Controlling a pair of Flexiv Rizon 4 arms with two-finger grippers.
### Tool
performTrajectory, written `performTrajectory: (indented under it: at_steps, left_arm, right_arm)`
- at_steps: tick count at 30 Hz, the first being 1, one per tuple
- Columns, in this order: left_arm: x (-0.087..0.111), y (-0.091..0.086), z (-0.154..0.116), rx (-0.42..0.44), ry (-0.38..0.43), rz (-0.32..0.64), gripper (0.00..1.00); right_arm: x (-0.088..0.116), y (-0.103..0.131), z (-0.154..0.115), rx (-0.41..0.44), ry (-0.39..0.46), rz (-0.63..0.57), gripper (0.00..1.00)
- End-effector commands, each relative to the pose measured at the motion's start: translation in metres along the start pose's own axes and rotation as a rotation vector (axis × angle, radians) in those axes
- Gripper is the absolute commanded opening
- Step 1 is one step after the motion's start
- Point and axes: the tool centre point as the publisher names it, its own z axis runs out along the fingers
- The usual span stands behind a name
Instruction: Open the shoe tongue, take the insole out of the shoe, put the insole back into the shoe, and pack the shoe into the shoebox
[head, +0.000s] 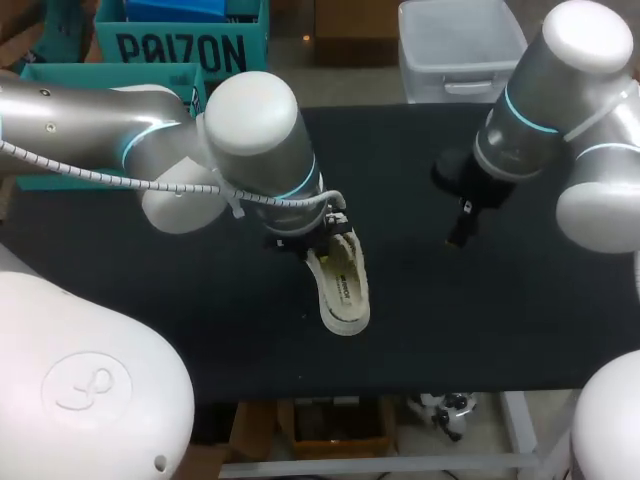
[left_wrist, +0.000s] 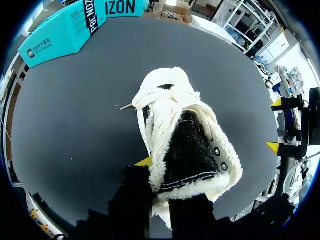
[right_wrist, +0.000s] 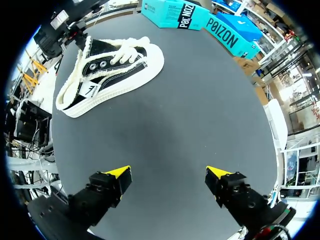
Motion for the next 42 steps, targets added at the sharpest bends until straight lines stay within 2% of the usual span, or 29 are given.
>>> performTrajectory:
  at_steps: [1, 4, 11, 13, 18, 25, 32, 42]
  left_arm:
    - [0.007, -0.005, 0.009, -0.02, -0.004, 0.008, 0.0]
    - [0.004, -0.007, 0.008, -0.027, 0.015, 0.026, 0.0]
    - [-0.007, -0.014, -0.005, -0.029, 0.067, 0.12, 0.0]
    - [-0.008, -0.015, -0.008, -0.032, 0.086, 0.154, 0.0]
    - [-0.008, -0.018, -0.022, 0.006, 0.091, 0.25, 0.0]
    - [-0.009, -0.027, -0.046, 0.039, 0.093, 0.364, 0.0]
    - [-0.02, -0.034, -0.071, 0.064, 0.113, 0.485, 0.0]
    - [-0.032, -0.047, -0.106, 0.075, 0.181, 0.596, 0.0]
  right_arm:
    - [-0.009, -0.003, 0.005, -0.017, 0.041, -0.026, 1.0]
    - [-0.014, -0.003, 0.007, -0.009, 0.069, -0.087, 1.0]
    - [-0.028, 0.01, 0.007, 0.109, 0.086, -0.109, 1.0]
    - [-0.03, 0.013, 0.005, 0.109, 0.082, -0.13, 1.0]
    - [-0.034, 0.018, -0.001, 0.124, 0.093, -0.187, 1.0]
    - [-0.031, 0.022, -0.005, 0.234, 0.157, -0.191, 1.0]
    - [-0.022, 0.017, -0.027, 0.222, 0.153, -0.232, 1.0]
    - [-0.022, 0.011, -0.033, 0.119, 0.12, -0.212, 1.0]
